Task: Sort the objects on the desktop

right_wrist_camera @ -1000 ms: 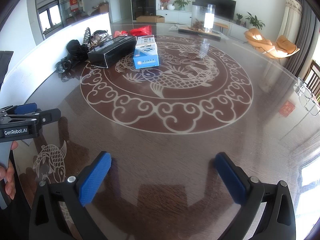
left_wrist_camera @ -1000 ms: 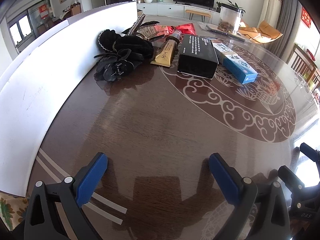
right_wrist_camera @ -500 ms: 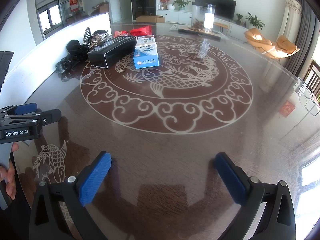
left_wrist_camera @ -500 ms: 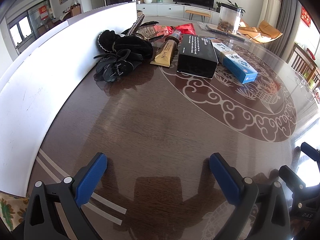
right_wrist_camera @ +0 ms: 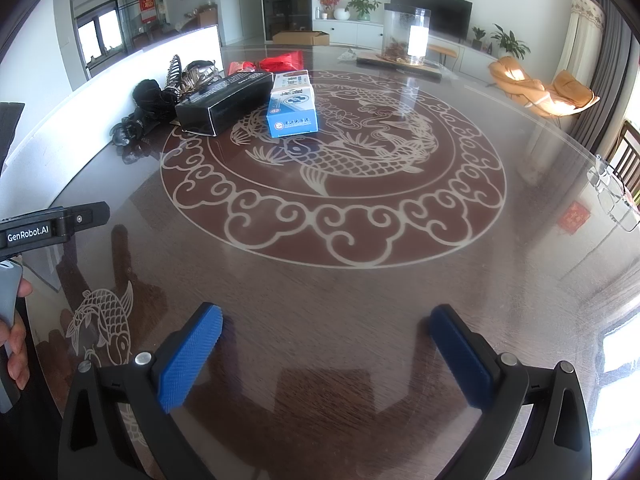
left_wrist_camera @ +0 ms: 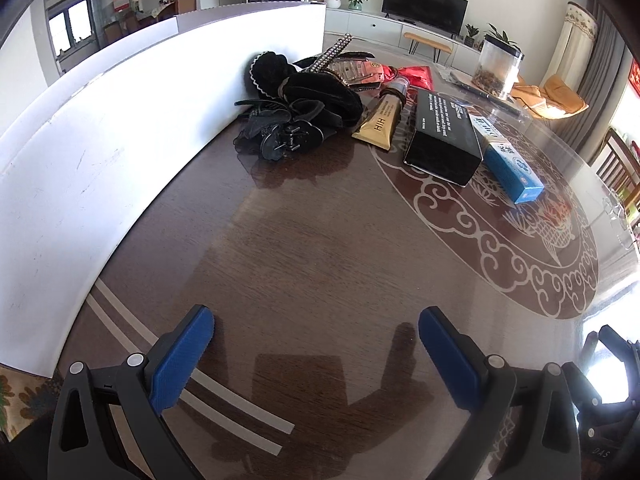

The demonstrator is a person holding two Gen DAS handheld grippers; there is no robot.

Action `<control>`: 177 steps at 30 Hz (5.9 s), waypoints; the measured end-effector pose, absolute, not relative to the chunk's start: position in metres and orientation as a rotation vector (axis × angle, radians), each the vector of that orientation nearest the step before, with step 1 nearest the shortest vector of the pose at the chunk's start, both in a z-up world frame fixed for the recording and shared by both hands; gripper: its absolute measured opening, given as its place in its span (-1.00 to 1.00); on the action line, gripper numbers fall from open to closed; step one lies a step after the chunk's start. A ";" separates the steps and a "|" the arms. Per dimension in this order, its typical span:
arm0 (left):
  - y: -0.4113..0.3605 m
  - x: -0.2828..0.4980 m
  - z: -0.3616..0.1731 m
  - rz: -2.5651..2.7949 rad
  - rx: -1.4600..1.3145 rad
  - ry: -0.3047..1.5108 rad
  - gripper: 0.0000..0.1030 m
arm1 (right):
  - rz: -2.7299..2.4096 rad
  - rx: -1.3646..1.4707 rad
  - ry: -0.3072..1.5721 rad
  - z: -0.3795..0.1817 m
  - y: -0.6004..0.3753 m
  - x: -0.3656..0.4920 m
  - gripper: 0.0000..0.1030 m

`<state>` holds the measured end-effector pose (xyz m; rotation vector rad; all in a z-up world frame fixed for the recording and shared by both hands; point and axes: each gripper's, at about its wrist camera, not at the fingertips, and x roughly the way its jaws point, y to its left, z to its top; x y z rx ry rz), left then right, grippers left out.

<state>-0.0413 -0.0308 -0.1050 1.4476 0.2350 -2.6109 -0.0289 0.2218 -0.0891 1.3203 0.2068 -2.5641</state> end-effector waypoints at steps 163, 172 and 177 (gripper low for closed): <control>0.035 -0.047 -0.106 -2.860 1.515 -0.096 1.00 | -2.513 1.289 0.244 -0.090 0.264 -0.044 1.00; 0.034 -0.046 -0.106 -2.860 1.514 -0.096 1.00 | -2.513 1.289 0.244 -0.090 0.264 -0.044 1.00; 0.034 -0.046 -0.106 -2.861 1.514 -0.097 1.00 | -2.513 1.289 0.243 -0.090 0.264 -0.044 1.00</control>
